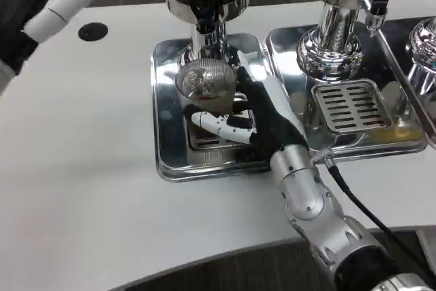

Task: Grasp the cup under the faucet to collect the drink, then remove the cup.

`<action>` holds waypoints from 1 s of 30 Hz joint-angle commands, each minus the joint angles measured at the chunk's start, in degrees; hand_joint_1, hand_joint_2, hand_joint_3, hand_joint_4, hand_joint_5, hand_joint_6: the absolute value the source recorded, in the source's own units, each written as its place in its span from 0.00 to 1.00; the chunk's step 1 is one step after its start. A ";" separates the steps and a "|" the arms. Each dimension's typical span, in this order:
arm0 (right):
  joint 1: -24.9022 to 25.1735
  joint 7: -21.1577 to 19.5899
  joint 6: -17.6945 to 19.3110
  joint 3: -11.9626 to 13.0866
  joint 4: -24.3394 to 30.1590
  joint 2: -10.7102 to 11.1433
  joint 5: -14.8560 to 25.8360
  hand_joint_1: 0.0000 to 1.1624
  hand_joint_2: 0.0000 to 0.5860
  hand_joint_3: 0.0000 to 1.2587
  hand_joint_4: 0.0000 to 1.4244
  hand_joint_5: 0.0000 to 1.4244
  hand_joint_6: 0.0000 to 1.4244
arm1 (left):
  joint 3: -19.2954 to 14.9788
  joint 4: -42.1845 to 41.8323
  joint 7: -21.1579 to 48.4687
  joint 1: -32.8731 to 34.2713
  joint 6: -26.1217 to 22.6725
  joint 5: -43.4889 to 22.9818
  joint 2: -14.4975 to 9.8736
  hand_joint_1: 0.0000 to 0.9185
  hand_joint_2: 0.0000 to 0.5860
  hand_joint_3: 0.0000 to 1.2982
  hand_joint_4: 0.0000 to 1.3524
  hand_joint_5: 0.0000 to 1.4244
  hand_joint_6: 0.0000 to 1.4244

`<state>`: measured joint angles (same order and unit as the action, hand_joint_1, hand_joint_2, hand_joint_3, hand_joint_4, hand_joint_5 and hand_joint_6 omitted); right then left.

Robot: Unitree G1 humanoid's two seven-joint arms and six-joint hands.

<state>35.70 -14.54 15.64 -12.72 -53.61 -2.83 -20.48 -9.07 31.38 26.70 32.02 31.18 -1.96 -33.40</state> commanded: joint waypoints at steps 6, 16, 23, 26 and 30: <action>1.40 -1.12 -0.62 -0.01 -1.31 -0.99 0.13 0.57 0.29 0.00 0.00 0.14 0.26 | -0.08 -2.43 -1.26 -6.97 -5.41 3.42 -4.03 0.00 0.12 0.11 0.03 0.08 0.27; 2.16 -4.10 -1.44 -0.72 -1.99 -1.84 -1.08 0.56 0.30 0.00 0.03 0.19 0.32 | -0.08 -5.29 -0.07 -14.06 -8.95 2.47 -4.92 0.00 0.17 0.14 0.06 0.11 0.29; 2.10 -7.97 -1.96 -2.25 -2.04 -2.16 -2.98 0.57 0.29 0.05 0.06 0.20 0.34 | 0.14 -5.88 0.34 -15.49 -8.81 2.53 -5.33 0.00 0.18 0.16 0.07 0.11 0.29; 2.26 -9.16 -2.45 -2.96 -2.29 -2.32 -3.87 0.58 0.29 0.07 0.07 0.21 0.35 | 0.32 -5.98 0.39 -15.78 -8.39 2.75 -5.39 0.00 0.19 0.16 0.08 0.12 0.28; 1.94 -11.48 -2.58 -3.67 -2.23 -2.30 -4.75 0.59 0.29 0.15 0.13 0.25 0.36 | 0.63 -6.20 0.38 -16.09 -7.65 3.05 -5.40 0.00 0.19 0.17 0.08 0.12 0.28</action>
<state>37.02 -24.29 13.47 -16.09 -55.79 -4.36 -24.66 -8.76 25.80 26.50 16.72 22.55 0.56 -37.91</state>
